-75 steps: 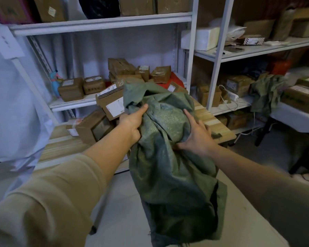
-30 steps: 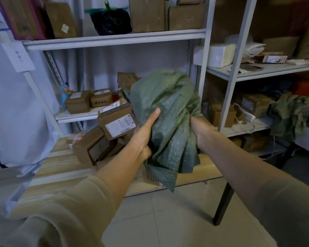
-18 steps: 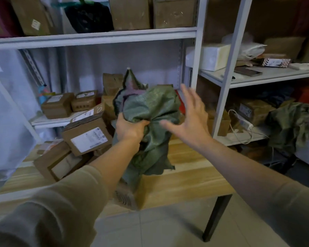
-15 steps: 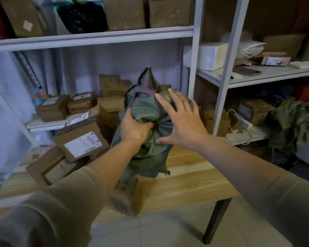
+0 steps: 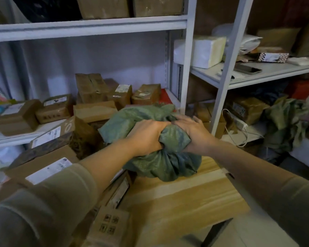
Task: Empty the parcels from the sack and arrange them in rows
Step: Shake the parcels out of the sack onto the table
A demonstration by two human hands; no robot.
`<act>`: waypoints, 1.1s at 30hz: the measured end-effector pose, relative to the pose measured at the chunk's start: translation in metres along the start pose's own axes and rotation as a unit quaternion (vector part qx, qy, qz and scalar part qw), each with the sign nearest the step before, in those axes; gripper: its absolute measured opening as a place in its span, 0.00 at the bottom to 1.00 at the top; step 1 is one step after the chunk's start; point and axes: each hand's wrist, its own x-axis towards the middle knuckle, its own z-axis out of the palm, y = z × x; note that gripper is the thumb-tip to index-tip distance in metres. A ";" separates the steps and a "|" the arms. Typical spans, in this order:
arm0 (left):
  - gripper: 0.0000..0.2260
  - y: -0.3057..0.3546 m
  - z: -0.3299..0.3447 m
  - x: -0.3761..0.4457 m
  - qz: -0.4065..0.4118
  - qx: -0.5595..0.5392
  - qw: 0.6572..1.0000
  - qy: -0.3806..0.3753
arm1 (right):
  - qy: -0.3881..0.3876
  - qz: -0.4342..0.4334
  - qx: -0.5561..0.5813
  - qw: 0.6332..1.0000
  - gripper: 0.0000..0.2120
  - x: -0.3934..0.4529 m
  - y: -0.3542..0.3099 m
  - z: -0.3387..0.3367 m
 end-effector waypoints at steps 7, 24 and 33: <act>0.35 -0.042 0.013 0.050 0.044 -0.032 0.996 0.076 | 0.156 0.312 0.227 0.909 0.15 -0.004 0.050 0.044; 0.46 -0.119 0.101 0.113 -0.260 -0.045 0.960 -0.098 | 0.119 0.487 0.060 0.863 0.15 0.093 0.157 0.040; 0.56 -0.124 0.150 0.173 -0.269 -0.010 0.947 -0.174 | -0.053 0.506 0.217 0.833 0.19 0.146 0.244 0.057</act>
